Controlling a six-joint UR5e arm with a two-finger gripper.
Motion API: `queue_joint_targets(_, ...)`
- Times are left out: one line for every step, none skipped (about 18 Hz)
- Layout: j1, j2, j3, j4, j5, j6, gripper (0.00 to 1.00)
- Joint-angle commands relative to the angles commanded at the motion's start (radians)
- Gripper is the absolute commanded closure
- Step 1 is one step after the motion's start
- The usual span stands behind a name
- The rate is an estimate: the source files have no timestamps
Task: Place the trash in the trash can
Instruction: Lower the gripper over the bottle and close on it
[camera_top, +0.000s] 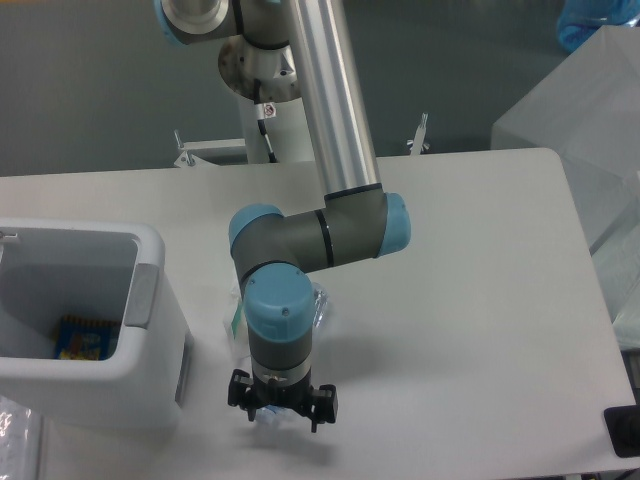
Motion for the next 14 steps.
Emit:
queue_joint_targets(-0.005, 0.0, 0.0, -0.002, -0.002, 0.002, 0.0)
queue_joint_targets(-0.011, -0.002, -0.003, -0.003, 0.0, 0.002, 0.0)
queue_joint_targets(-0.011, -0.002, -0.011, -0.002, 0.002, 0.002, 0.0)
queue_joint_targets(-0.012, -0.002, -0.017, -0.002, 0.002, 0.002, 0.0)
queue_joint_targets(-0.012, 0.0, -0.02, 0.0, 0.002, 0.002, 0.0)
queue_joint_targets(-0.012, -0.003, -0.02, 0.0, 0.002, 0.002, 0.0)
queue_joint_targets(-0.012, -0.008, -0.02, 0.0, 0.003, 0.002, 0.0)
queue_joint_targets(-0.014, -0.011, -0.02, 0.0, 0.005, 0.002, 0.0)
queue_joint_targets(-0.015, -0.011, -0.021, -0.002, 0.003, 0.002, 0.0)
queue_joint_targets(-0.02, -0.012, -0.021, -0.002, 0.005, 0.002, 0.0)
queue_joint_targets(-0.023, -0.012, -0.021, 0.0, 0.005, 0.002, 0.0)
queue_joint_targets(-0.023, -0.017, -0.021, 0.0, 0.005, 0.002, 0.0)
queue_joint_targets(-0.023, -0.02, -0.021, 0.002, 0.005, 0.002, 0.0)
queue_joint_targets(-0.025, -0.02, -0.021, 0.002, 0.005, 0.002, 0.0)
